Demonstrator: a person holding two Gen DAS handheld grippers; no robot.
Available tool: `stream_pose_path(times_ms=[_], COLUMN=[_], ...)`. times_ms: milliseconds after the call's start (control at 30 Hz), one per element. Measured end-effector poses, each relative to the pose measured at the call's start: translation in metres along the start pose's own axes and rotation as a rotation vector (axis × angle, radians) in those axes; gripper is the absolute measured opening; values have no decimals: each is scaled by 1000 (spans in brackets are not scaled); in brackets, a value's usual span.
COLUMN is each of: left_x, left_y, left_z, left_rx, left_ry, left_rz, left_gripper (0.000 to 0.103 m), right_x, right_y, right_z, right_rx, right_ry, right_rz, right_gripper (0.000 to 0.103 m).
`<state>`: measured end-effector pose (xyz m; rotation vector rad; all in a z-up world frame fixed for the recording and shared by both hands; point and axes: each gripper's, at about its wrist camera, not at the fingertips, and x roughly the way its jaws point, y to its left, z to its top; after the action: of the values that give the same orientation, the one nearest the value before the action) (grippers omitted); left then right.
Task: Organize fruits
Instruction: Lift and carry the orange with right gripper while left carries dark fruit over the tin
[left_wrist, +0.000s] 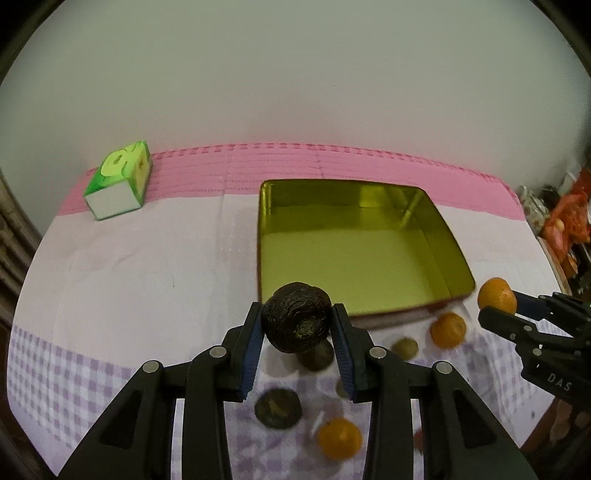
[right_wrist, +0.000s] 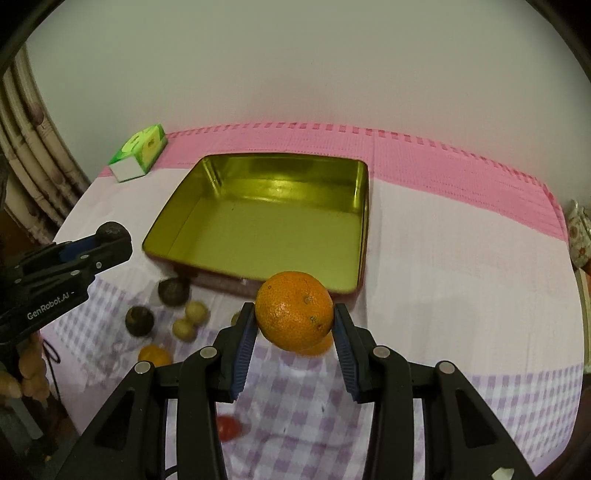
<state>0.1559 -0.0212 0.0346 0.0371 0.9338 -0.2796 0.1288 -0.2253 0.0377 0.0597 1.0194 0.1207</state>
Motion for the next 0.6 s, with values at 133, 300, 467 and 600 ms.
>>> stream_pose_path(times_ms=[133,300,467,600], left_x=[18,44,63,76], left_y=[2,0,-3,-6], left_z=[15,27,35,36], left_rx=[0,19,37,50], left_ry=[15,60,88,118], left_rz=[12,29,48,62], left_gripper=[37,37,37,37], right_x=[19,48,73,86], right_y=[0,1,0,-1], right_z=[22,37,47,48], right_rx=[-9,-9,-16,-18], right_ry=[20,71,119,146], right_rz=[-6,-11,-21,-15], right_gripper=[38,38,38,38])
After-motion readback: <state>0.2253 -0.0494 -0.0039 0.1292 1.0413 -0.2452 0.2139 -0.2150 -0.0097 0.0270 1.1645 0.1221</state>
